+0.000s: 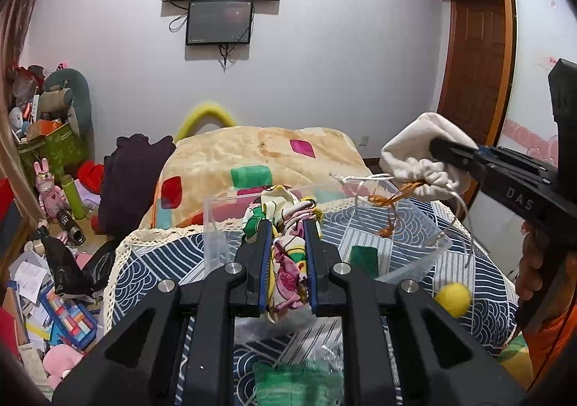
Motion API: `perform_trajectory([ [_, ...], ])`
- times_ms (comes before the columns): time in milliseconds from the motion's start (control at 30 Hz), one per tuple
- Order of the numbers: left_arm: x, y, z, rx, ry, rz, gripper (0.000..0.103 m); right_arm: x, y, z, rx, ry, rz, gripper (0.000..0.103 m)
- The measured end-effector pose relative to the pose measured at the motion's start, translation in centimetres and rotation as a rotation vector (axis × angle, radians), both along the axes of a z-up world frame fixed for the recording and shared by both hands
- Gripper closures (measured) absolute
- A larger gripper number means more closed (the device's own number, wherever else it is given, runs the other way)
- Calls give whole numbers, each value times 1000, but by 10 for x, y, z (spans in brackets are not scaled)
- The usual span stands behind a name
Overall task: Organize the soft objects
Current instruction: 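Place the scrunchie into the clear box with the left tool while the right tool places the pouch in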
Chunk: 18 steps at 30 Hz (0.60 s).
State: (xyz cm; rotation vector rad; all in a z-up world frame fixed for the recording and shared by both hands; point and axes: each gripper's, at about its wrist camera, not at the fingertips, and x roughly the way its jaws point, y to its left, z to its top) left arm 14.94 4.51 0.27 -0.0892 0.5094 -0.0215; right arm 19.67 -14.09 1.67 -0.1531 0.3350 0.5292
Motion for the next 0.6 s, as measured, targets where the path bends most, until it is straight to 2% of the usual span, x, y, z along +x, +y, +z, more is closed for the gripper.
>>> perform_trajectory([
  [300,34,-5,-21,8,72,-33,87,27,7,-23,-78,62,-26,90],
  [433,49,-7,-30,-20,117,-56,87,39,11,-32,-118,99,-28,90],
  [600,61,-14,-41,14,148,-56,87,46,14,-43,-168,130,-28,90],
])
